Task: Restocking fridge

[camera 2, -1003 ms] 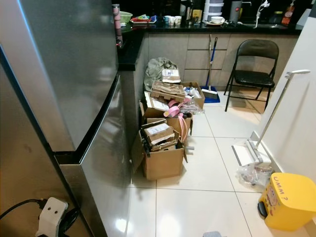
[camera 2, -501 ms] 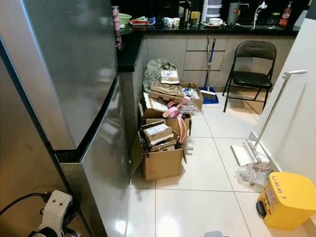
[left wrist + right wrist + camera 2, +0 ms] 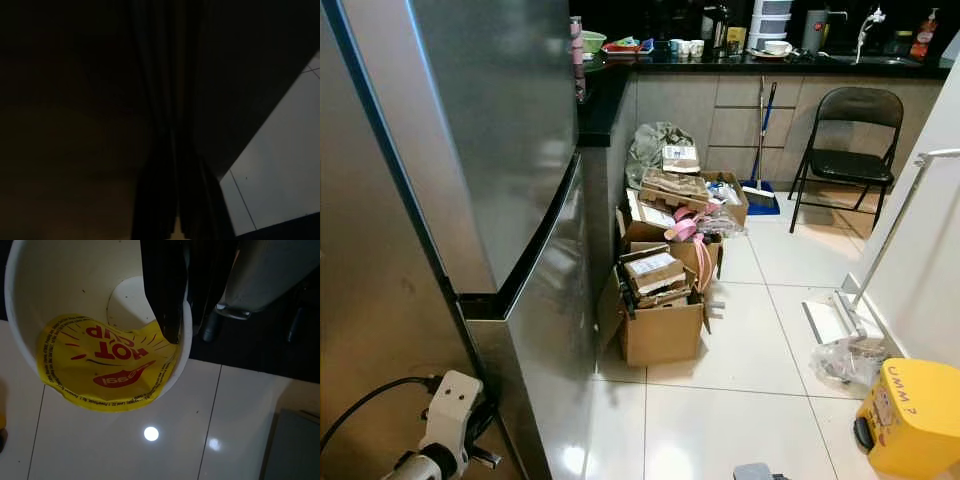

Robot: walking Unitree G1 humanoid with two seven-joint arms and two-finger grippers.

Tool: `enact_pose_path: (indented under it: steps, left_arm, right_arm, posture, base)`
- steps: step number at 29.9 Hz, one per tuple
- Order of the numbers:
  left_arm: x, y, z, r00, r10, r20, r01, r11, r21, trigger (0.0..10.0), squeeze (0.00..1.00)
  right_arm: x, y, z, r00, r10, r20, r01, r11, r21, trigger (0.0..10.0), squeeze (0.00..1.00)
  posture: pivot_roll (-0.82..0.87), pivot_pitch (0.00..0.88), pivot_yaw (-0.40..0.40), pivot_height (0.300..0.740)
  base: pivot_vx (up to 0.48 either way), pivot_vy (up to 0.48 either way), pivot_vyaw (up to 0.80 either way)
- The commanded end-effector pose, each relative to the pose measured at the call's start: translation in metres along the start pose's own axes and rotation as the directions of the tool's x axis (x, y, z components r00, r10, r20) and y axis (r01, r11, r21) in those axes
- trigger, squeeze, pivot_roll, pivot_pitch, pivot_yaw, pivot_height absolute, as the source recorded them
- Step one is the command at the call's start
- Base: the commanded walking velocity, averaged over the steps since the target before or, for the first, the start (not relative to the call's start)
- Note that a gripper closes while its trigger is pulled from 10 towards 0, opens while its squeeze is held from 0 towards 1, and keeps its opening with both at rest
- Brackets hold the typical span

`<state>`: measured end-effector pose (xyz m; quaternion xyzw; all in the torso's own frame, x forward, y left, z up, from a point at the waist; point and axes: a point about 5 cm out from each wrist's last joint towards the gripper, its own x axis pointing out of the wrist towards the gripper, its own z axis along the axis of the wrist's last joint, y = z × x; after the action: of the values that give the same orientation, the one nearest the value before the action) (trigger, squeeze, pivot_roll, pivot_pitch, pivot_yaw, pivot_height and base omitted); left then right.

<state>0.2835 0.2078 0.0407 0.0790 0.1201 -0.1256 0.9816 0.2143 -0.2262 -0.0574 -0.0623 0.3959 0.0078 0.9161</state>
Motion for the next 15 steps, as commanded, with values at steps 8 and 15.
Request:
enact_pose_path:
  steps: [8, 15]
  left_arm:
    - [0.013, -0.017, 0.02, 0.986, -0.155, 0.07, 0.156, 0.987, -0.021, 10.0, 1.0]
    - [-0.011, -0.071, 0.022, 0.731, -0.676, 0.094, 0.672, 0.688, -0.273, 10.0, 0.37]
  right_arm:
    - [-0.002, 0.001, -0.007, 1.0, -0.002, -0.011, 0.003, 1.0, 0.011, 10.0, 0.0]
    - [-0.002, 0.001, -0.007, 1.0, 0.002, -0.013, -0.002, 1.0, 0.009, 10.0, 0.0]
  posture:
    - [-0.03, 0.105, 0.024, 0.74]
    - [-0.03, 0.106, 0.02, 0.74]
  base:
    - [0.0, 0.0, 0.0]
    - [0.0, 0.0, 0.0]
